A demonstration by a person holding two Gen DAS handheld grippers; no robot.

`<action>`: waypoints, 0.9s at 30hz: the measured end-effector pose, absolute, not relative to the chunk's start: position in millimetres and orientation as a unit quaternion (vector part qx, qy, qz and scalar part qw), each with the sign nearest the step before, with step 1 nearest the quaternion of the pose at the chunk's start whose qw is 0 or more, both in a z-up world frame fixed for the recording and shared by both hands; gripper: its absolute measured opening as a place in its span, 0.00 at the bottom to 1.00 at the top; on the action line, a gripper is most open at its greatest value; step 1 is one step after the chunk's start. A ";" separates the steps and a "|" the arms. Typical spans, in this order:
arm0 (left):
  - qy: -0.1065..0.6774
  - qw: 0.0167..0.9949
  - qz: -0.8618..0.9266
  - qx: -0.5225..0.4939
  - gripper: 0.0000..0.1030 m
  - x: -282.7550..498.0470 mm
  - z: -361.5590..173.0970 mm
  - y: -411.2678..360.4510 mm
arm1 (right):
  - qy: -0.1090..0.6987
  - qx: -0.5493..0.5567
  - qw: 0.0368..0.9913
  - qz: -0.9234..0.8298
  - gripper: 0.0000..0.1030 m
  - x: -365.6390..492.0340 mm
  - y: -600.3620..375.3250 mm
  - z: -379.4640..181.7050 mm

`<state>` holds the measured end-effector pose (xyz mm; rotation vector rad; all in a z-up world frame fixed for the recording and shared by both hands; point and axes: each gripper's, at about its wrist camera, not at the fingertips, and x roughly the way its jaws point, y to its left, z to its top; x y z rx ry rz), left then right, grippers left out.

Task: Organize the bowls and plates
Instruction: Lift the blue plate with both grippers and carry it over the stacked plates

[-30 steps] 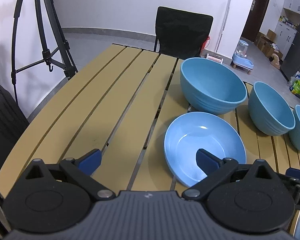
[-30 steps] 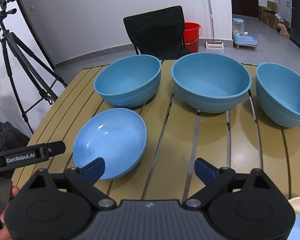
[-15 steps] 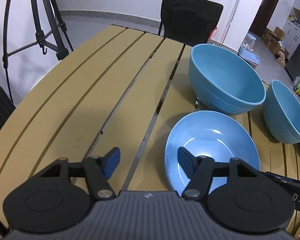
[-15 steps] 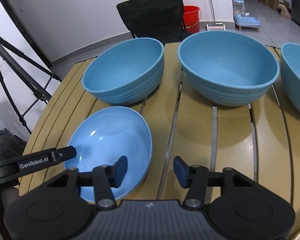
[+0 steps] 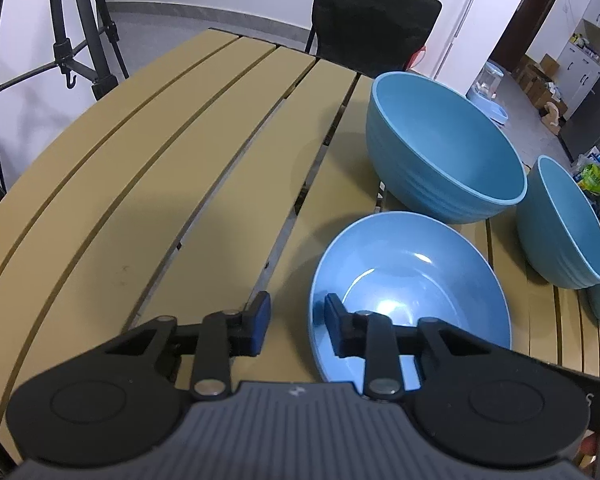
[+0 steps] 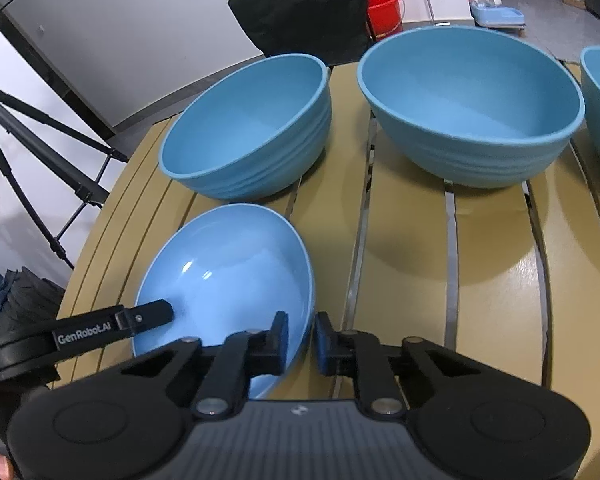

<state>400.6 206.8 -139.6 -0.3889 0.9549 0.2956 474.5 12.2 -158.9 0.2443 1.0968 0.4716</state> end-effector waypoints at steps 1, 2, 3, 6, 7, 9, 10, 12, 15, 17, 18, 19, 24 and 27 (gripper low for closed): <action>0.455 0.860 0.137 -0.187 0.22 400.6 -139.6 206.4 | 0.515 0.119 0.820 0.221 0.10 474.7 11.1 -159.4; 0.455 0.860 0.133 -0.189 0.17 400.5 -139.5 206.2 | 0.514 0.121 0.820 0.221 0.10 474.9 10.5 -159.4; 0.454 0.861 0.130 -0.190 0.13 400.7 -138.8 205.5 | 0.514 0.122 0.820 0.221 0.10 475.4 10.3 -159.1; 0.451 0.864 0.129 -0.184 0.11 400.4 -136.7 201.9 | 0.511 0.124 0.821 0.224 0.09 474.1 11.4 -158.2; 0.451 0.864 0.130 -0.182 0.11 400.2 -136.1 200.9 | 0.509 0.123 0.822 0.224 0.09 473.2 11.1 -157.1; 0.448 0.866 0.129 -0.181 0.11 398.6 -134.9 200.0 | 0.506 0.120 0.824 0.225 0.09 471.5 11.2 -155.2; 0.447 0.867 0.128 -0.181 0.11 398.2 -134.2 200.1 | 0.506 0.120 0.824 0.225 0.09 470.6 10.8 -154.9; 0.445 0.868 0.129 -0.179 0.11 397.0 -132.3 199.4 | 0.506 0.121 0.824 0.226 0.09 469.3 10.2 -154.4; 0.442 0.870 0.127 -0.177 0.11 394.5 -128.5 197.5 | 0.507 0.125 0.823 0.225 0.09 469.1 8.4 -153.5; 0.442 0.872 0.125 -0.172 0.11 392.9 -125.0 195.6 | 0.506 0.126 0.823 0.225 0.09 468.3 6.9 -151.7; 0.442 0.872 0.125 -0.168 0.11 392.4 -123.3 194.5 | 0.505 0.128 0.823 0.225 0.09 467.2 6.0 -150.1; 0.440 0.874 0.123 -0.166 0.11 391.0 -121.3 193.1 | 0.505 0.128 0.823 0.225 0.09 466.3 5.1 -149.1; 0.431 0.881 0.116 -0.158 0.11 382.4 -110.8 185.1 | 0.501 0.126 0.827 0.221 0.09 457.8 0.5 -141.4; 0.428 0.883 0.112 -0.158 0.11 376.8 -105.0 181.3 | 0.497 0.130 0.830 0.219 0.09 452.9 -5.0 -135.8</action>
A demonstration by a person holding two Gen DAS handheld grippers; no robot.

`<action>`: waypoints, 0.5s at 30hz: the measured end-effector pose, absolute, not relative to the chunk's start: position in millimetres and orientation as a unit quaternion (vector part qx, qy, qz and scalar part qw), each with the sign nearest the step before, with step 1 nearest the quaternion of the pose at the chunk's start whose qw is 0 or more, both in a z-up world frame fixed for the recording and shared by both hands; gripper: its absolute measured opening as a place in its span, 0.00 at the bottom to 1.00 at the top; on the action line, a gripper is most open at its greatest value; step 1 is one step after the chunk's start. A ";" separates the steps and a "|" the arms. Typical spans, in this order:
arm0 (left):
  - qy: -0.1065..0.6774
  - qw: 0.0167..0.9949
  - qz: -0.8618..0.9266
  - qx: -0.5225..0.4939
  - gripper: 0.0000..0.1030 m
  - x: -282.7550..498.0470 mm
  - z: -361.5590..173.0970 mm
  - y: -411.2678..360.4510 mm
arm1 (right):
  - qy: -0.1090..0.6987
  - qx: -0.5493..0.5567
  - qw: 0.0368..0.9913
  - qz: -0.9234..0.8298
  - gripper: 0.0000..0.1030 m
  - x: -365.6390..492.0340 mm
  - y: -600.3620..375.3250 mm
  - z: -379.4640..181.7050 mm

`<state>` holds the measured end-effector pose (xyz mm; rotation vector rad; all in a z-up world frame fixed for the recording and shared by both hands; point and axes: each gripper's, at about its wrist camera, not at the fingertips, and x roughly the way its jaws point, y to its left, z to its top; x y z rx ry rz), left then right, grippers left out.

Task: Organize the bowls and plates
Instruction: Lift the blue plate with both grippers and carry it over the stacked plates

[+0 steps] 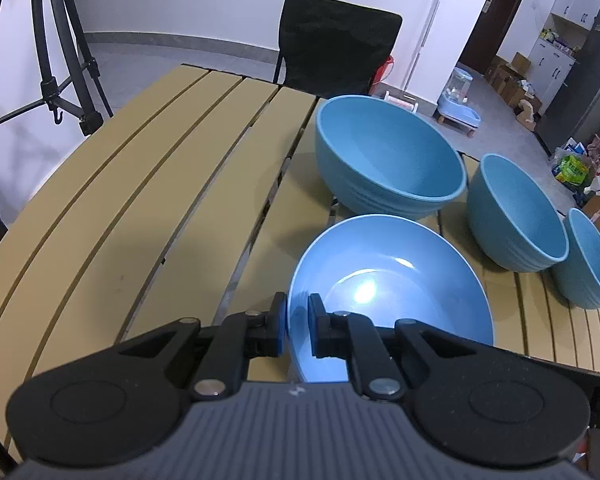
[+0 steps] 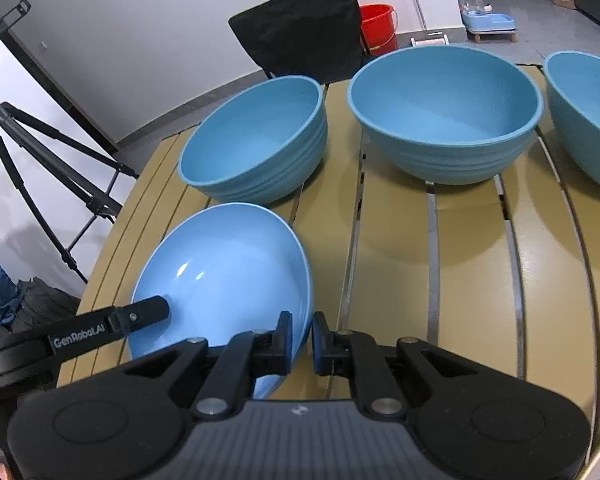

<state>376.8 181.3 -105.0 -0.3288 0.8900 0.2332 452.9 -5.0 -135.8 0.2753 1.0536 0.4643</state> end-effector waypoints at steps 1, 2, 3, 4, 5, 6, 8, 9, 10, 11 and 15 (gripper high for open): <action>0.426 0.884 0.110 -0.158 0.11 374.9 -103.0 179.5 | 0.495 0.131 0.831 0.218 0.09 451.0 -6.8 -134.1; 0.426 0.884 0.109 -0.158 0.11 373.5 -101.5 177.0 | 0.494 0.130 0.832 0.217 0.09 449.3 -8.4 -132.4; 0.427 0.884 0.108 -0.157 0.11 371.8 -99.8 174.8 | 0.493 0.129 0.833 0.216 0.09 446.6 -9.9 -130.4; 0.427 0.884 0.107 -0.156 0.11 370.2 -98.4 173.0 | 0.492 0.129 0.833 0.216 0.09 444.2 -11.9 -128.9; 0.426 0.885 0.105 -0.156 0.11 368.2 -97.2 171.2 | 0.491 0.129 0.835 0.215 0.09 441.7 -13.8 -127.3; 0.425 0.886 0.102 -0.156 0.11 365.9 -95.4 169.2 | 0.489 0.130 0.836 0.214 0.09 439.3 -16.1 -125.3; 0.423 0.887 0.098 -0.156 0.11 361.2 -91.8 165.2 | 0.486 0.135 0.837 0.213 0.09 434.9 -22.5 -121.4; 0.422 0.888 0.096 -0.156 0.11 358.8 -90.5 163.1 | 0.484 0.138 0.838 0.213 0.09 432.5 -26.0 -119.2; 0.421 0.889 0.094 -0.156 0.11 356.7 -88.8 160.9 | 0.482 0.140 0.839 0.212 0.09 430.0 -29.0 -117.3; 0.420 0.890 0.091 -0.155 0.11 355.0 -87.1 158.1 | 0.480 0.142 0.840 0.210 0.09 426.7 -32.1 -115.2; 0.418 0.891 0.086 -0.154 0.11 347.4 -81.5 147.5 | 0.473 0.142 0.845 0.205 0.09 413.3 -42.8 -106.1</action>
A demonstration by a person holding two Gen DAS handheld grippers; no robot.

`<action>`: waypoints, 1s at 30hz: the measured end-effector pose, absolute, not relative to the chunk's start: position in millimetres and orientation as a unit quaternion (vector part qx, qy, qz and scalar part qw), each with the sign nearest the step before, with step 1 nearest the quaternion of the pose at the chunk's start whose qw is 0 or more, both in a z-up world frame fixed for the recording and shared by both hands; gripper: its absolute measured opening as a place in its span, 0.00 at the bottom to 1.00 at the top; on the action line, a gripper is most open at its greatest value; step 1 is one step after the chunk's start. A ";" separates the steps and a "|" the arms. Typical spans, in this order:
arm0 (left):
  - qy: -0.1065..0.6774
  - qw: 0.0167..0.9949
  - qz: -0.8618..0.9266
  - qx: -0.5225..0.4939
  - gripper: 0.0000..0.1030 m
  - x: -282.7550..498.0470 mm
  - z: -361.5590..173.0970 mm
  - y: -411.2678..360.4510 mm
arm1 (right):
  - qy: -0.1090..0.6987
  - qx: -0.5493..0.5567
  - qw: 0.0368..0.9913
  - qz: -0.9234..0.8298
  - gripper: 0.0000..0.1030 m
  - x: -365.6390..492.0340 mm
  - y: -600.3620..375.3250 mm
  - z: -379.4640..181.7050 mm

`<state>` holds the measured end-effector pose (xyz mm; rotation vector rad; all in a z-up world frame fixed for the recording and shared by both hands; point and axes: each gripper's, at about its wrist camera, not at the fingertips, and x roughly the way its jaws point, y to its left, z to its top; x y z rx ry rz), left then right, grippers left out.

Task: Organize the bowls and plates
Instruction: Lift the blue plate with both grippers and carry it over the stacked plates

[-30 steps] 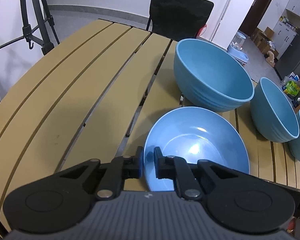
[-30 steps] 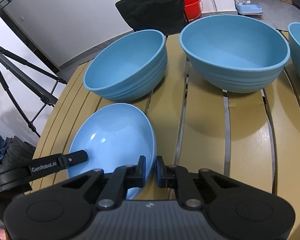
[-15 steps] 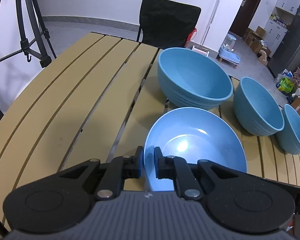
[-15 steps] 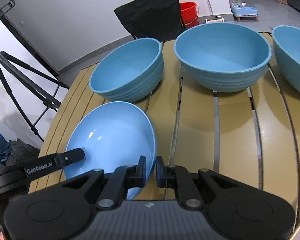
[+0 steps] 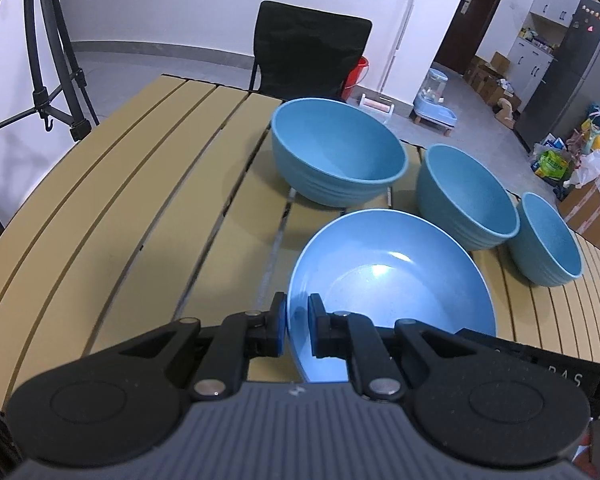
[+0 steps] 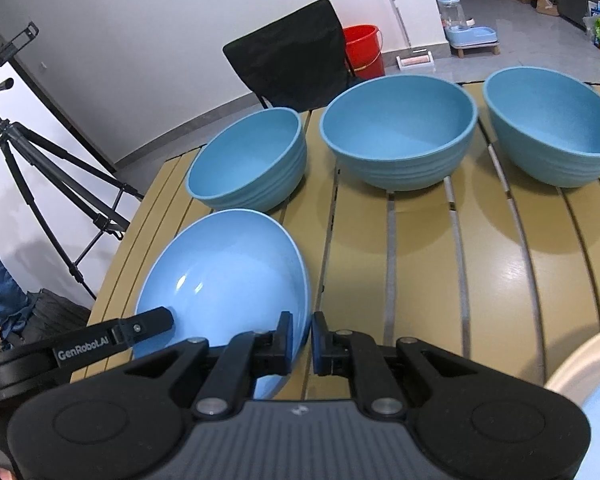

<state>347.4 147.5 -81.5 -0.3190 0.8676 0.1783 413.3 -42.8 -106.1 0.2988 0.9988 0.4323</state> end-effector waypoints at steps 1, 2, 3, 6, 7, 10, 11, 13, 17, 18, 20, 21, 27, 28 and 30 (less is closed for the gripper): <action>0.418 0.891 0.085 -0.154 0.11 345.3 -80.3 145.1 | 0.472 0.141 0.846 0.204 0.09 409.0 -46.3 -104.1; 0.418 0.891 0.083 -0.155 0.11 342.9 -78.9 142.0 | 0.470 0.142 0.847 0.203 0.09 405.9 -48.6 -102.4; 0.419 0.891 0.081 -0.155 0.11 340.8 -77.8 139.3 | 0.468 0.144 0.848 0.202 0.09 402.6 -52.3 -100.8; 0.419 0.892 0.074 -0.151 0.11 334.2 -74.3 130.9 | 0.466 0.150 0.849 0.198 0.09 393.5 -63.0 -97.6; 0.418 0.893 0.072 -0.149 0.11 331.4 -73.0 127.8 | 0.465 0.151 0.850 0.197 0.09 390.1 -66.3 -96.3; 0.416 0.896 0.065 -0.144 0.11 324.3 -68.5 117.4 | 0.459 0.154 0.853 0.194 0.09 379.0 -77.0 -91.5; 0.416 0.896 0.062 -0.142 0.11 321.7 -67.3 113.0 | 0.458 0.156 0.854 0.192 0.09 375.6 -80.9 -90.0; 0.415 0.898 0.056 -0.138 0.11 317.7 -64.6 105.4 | 0.454 0.160 0.856 0.187 0.09 368.0 -89.7 -87.3; 0.415 0.899 0.046 -0.129 0.11 309.3 -60.8 86.4 | 0.449 0.164 0.860 0.178 0.09 353.3 -106.3 -83.8; 0.416 0.899 0.043 -0.126 0.11 307.5 -60.4 81.4 | 0.447 0.164 0.862 0.175 0.09 349.8 -110.8 -83.1; 0.418 0.899 0.037 -0.121 0.11 303.7 -60.1 71.6 | 0.445 0.165 0.863 0.170 0.09 344.6 -118.4 -82.5; 0.419 0.899 0.035 -0.119 0.11 302.1 -60.1 67.8 | 0.444 0.167 0.865 0.167 0.09 341.1 -123.0 -81.8; 0.422 0.901 0.020 -0.100 0.11 294.6 -56.6 42.2 | 0.431 0.166 0.873 0.154 0.09 321.1 -144.4 -75.9; 0.422 0.901 0.017 -0.098 0.11 293.8 -56.2 39.7 | 0.430 0.167 0.874 0.153 0.09 318.6 -149.0 -75.5; 0.422 0.902 0.011 -0.094 0.11 292.5 -54.3 30.7 | 0.426 0.172 0.876 0.148 0.09 313.5 -157.5 -74.9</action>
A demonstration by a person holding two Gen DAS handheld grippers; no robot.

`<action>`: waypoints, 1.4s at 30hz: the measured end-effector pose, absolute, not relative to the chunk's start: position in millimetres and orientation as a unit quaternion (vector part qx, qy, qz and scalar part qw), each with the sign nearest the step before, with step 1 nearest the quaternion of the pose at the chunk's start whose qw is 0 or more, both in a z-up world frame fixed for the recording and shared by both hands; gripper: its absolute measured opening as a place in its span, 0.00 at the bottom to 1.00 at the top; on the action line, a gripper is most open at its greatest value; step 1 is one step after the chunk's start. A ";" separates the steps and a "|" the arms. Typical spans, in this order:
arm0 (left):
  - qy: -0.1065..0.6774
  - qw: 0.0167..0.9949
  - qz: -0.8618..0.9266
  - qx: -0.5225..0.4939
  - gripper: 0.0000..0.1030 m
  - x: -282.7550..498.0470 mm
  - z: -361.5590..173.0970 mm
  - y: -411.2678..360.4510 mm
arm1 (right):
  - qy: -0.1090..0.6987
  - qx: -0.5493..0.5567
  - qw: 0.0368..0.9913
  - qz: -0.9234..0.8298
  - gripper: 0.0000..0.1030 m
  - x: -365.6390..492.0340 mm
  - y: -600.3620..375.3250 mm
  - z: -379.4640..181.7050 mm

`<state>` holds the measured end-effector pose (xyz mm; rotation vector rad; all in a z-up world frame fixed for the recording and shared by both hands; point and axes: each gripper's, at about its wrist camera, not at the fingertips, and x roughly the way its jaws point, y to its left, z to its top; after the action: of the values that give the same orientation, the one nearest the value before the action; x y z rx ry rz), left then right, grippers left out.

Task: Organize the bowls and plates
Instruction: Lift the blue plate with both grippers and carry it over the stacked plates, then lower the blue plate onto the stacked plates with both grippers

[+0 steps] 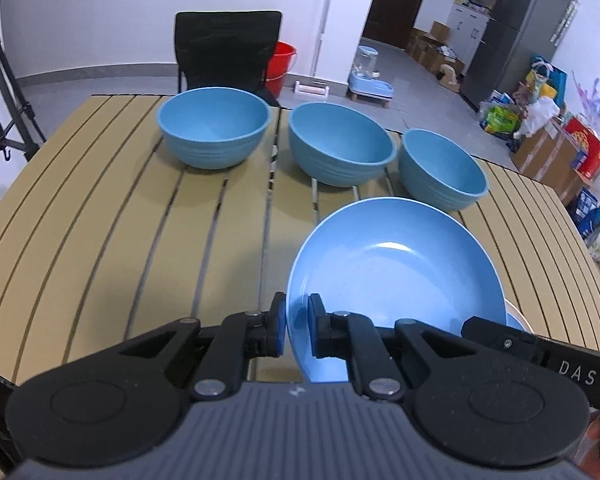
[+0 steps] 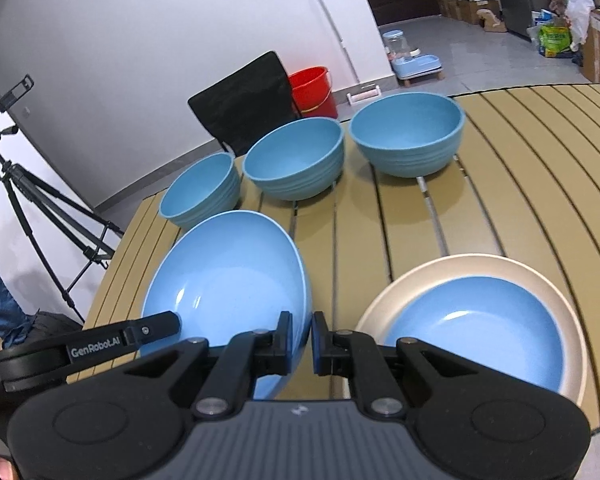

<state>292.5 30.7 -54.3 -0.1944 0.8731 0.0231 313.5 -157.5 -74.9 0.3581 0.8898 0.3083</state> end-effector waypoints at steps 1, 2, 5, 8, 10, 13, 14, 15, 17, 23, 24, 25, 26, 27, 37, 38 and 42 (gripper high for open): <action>0.422 0.902 0.008 -0.091 0.11 291.8 -54.3 27.5 | 0.425 0.174 0.876 0.145 0.09 311.5 -161.6 -74.7; 0.423 0.902 0.005 -0.087 0.11 290.9 -53.8 23.1 | 0.424 0.176 0.877 0.143 0.09 309.5 -166.2 -74.7; 0.423 0.903 -0.005 -0.078 0.11 289.1 -54.2 10.4 | 0.421 0.181 0.878 0.136 0.09 301.7 -177.1 -75.1; 0.426 0.901 -0.016 -0.076 0.11 289.3 -54.8 1.3 | 0.419 0.186 0.879 0.129 0.09 295.5 -188.5 -75.5; 0.428 0.901 -0.021 -0.072 0.11 288.1 -54.4 -6.8 | 0.417 0.191 0.880 0.126 0.09 291.7 -196.8 -76.7; 0.427 0.902 -0.028 -0.061 0.11 287.2 -56.0 -18.8 | 0.416 0.196 0.880 0.119 0.09 286.6 -207.9 -78.5; 0.428 0.902 -0.031 -0.058 0.11 287.3 -56.5 -23.0 | 0.415 0.198 0.880 0.117 0.09 284.8 -211.6 -79.0; 0.428 0.901 -0.032 -0.054 0.11 288.0 -56.6 -27.2 | 0.414 0.200 0.880 0.115 0.09 282.8 -215.9 -79.6; 0.430 0.901 -0.035 -0.048 0.11 290.2 -56.8 -36.1 | 0.412 0.205 0.881 0.112 0.09 280.1 -222.3 -80.3; 0.432 0.900 -0.045 -0.029 0.11 289.3 -58.8 -60.2 | 0.405 0.221 0.882 0.099 0.09 273.3 -246.4 -83.8; 0.433 0.900 -0.047 -0.026 0.11 290.0 -59.5 -64.7 | 0.404 0.223 0.882 0.098 0.09 272.6 -249.7 -84.5; 0.434 0.899 -0.048 -0.023 0.12 290.1 -60.3 -69.0 | 0.404 0.224 0.882 0.095 0.09 271.6 -253.3 -85.6; 0.435 0.899 -0.049 -0.020 0.12 291.9 -60.4 -72.1 | 0.404 0.226 0.881 0.093 0.09 270.7 -256.9 -86.7; 0.436 0.899 -0.050 -0.016 0.12 292.7 -61.4 -76.8 | 0.404 0.228 0.881 0.091 0.09 270.3 -259.9 -87.8; 0.450 0.890 -0.067 0.017 0.12 296.2 -76.6 -108.8 | 0.409 0.245 0.876 0.070 0.09 266.8 -287.9 -103.8; 0.452 0.889 -0.068 0.019 0.12 296.1 -78.5 -111.4 | 0.411 0.246 0.875 0.069 0.09 267.3 -289.3 -105.6; 0.458 0.886 -0.068 0.025 0.12 299.4 -84.8 -117.0 | 0.417 0.249 0.871 0.066 0.09 269.0 -294.0 -114.2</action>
<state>299.4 -117.0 -84.8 0.0522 0.9533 -0.1408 269.0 -294.0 -114.2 0.5209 0.8726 0.1385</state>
